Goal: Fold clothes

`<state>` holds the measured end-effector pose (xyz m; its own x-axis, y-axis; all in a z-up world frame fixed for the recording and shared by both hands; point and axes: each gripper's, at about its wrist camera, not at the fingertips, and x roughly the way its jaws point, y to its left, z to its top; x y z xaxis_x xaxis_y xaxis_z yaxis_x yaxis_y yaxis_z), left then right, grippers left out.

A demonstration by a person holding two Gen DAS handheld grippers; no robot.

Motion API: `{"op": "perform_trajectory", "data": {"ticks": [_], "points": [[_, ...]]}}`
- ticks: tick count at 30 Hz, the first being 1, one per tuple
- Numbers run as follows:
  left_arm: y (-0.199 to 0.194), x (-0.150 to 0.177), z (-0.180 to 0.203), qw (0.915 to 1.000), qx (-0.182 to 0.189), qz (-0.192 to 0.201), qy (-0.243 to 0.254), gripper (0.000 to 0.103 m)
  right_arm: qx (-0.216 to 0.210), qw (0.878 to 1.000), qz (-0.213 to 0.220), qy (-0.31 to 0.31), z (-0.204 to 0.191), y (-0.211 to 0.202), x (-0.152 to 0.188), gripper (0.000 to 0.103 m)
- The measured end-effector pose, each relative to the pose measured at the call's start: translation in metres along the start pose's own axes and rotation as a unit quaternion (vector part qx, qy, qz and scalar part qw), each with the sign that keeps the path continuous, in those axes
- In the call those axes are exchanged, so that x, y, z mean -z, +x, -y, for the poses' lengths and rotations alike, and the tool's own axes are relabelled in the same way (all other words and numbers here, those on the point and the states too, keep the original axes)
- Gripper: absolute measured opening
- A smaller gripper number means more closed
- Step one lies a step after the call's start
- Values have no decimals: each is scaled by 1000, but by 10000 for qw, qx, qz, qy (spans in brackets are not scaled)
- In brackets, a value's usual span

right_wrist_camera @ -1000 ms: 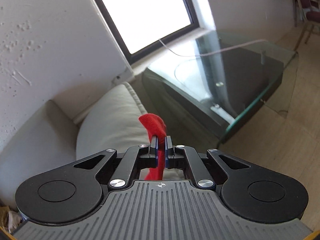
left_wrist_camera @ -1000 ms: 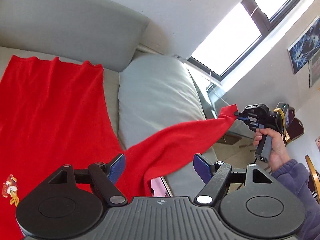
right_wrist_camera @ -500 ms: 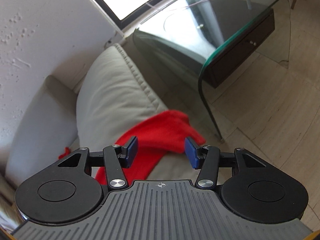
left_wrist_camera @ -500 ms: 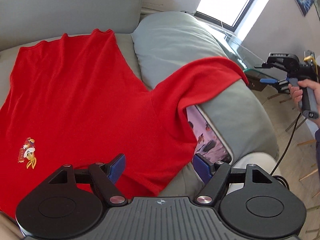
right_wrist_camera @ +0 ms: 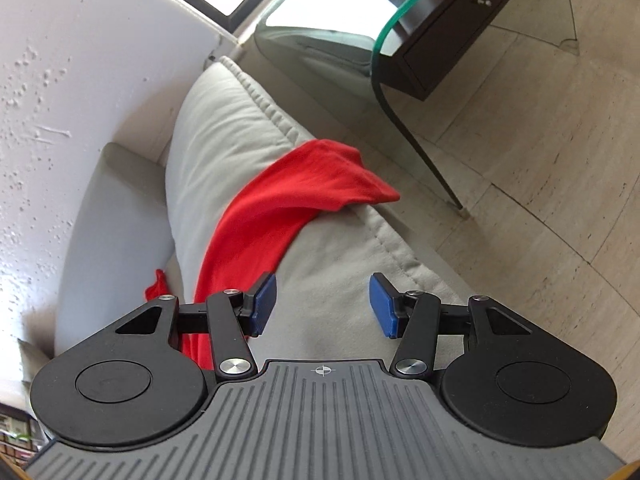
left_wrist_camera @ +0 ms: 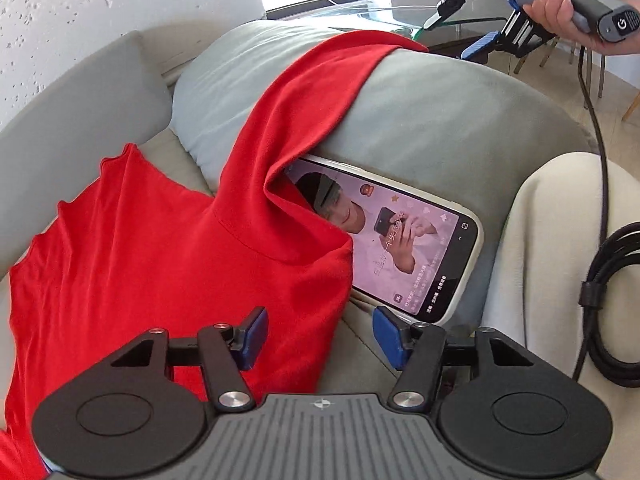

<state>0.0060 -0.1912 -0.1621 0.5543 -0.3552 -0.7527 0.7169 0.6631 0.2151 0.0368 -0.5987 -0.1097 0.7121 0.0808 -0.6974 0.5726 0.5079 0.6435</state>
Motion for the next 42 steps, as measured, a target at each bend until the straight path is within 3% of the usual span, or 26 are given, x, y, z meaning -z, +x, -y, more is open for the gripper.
{"op": "perform_trajectory", "data": {"ticks": [2, 3, 4, 8, 15, 18, 22, 24, 26, 31, 38, 39, 42], "points": [[8, -6, 0, 9998, -172, -79, -14, 25, -216, 9992, 4, 344, 9, 2, -6, 55], [10, -8, -3, 9996, -225, -137, -109, 8, -349, 9978, 15, 568, 14, 4, -9, 55], [10, -10, -7, 9994, -212, -141, -226, 3, -483, 9957, 27, 792, 19, 5, -13, 55], [-3, -14, -19, 9988, -227, 67, -430, 2, -850, 9819, 110, 1689, 38, 24, -26, 55], [-27, -14, -45, 9938, -79, 306, -1062, 2, -897, 9604, 271, 2623, 61, 69, -25, 46], [-33, -14, -54, 9901, 32, 334, -1366, 2, -1030, 9463, 355, 3043, 71, 81, -19, 38], [-39, -14, -62, 9857, 186, 355, -1638, 2, -1171, 9346, 654, 3294, 74, 78, -12, 15], [-43, -15, -65, 9849, 258, 427, -1656, 2, -1327, 9307, 703, 3336, 75, 77, -16, 12], [-49, -15, -67, 9843, 327, 509, -1660, 2, -1134, 9392, 796, 3142, 69, 76, -23, 4], [-61, -15, -74, 9821, 502, 713, -1669, 1, -794, 9574, 1244, 2483, 43, 64, -50, 1], [-70, -7, -87, 9756, 951, 878, -1775, 1, -584, 9616, 1866, 1926, 12, 34, -93, 0], [-68, -6, -88, 9750, 962, 851, -1816, 1, -518, 9645, 1844, 1819, 8, 34, -96, 0], [-64, -4, -85, 9780, 858, 793, -1727, 1, -759, 9724, 1025, 1956, 10, 44, -96, 6]]}}
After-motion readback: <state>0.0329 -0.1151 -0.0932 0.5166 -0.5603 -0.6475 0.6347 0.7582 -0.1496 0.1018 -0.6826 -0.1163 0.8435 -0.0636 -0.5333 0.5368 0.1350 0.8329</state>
